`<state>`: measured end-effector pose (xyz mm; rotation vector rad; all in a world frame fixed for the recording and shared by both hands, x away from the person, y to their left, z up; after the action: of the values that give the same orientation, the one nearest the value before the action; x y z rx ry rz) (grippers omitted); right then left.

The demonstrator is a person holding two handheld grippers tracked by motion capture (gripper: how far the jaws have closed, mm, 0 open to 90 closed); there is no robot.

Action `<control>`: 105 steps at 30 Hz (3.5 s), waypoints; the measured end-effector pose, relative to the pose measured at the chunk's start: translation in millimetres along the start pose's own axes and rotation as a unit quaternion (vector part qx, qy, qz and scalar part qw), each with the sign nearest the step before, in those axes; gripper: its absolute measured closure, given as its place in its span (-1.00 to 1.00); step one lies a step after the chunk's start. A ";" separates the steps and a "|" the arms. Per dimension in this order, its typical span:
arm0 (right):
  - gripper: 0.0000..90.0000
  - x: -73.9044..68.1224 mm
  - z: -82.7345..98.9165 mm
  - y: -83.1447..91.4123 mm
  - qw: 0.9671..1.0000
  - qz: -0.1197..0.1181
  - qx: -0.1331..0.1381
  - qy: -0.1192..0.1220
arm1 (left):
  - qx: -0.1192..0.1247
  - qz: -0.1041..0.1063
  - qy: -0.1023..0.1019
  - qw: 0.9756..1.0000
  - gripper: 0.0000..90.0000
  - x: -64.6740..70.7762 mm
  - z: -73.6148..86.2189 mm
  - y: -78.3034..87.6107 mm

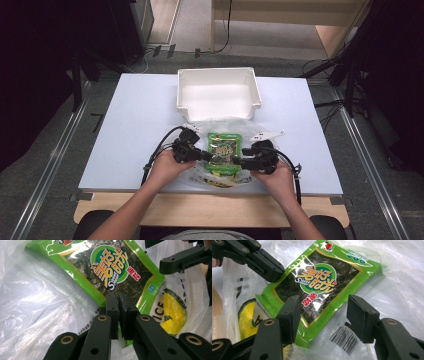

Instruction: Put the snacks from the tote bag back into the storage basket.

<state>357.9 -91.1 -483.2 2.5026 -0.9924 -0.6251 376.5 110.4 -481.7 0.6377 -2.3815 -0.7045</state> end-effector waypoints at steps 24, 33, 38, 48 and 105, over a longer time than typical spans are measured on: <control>0.04 -9.1 -35.4 -2.6 1.000 0.005 0.004 -0.025 | 0.002 -0.005 0.017 1.000 0.95 -7.0 7.5 1.3; -0.03 -12.4 -44.3 -16.8 0.999 0.005 -0.023 -0.034 | 0.009 0.001 0.032 0.999 1.00 -8.7 8.7 -1.3; -0.08 -6.3 -47.0 -21.0 0.998 0.008 -0.031 -0.051 | 0.010 -0.001 0.037 0.999 1.00 -8.9 8.8 -2.4; -0.08 2.7 -48.3 -39.4 0.996 0.012 -0.059 -0.063 | 0.020 0.002 0.042 0.999 1.00 -8.8 6.2 -7.8; 0.66 -2.9 -65.2 -6.8 0.999 -0.035 -0.015 -0.035 | 0.045 0.045 0.054 0.996 0.16 -6.8 -1.2 12.4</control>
<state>394.1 -72.9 -431.6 2.5141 -0.9174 -0.7465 378.8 123.2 -476.0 0.5866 -2.3352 -0.5137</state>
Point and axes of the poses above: each handheld gripper's, and its own axes: y roughly backward along the jaws, z roughly out of its underside, x roughly to its right, the point moved 5 cm from there along -y, roughly forward along the jaws, and after that the axes turned 14 degrees about x, right-handed, at the moved point
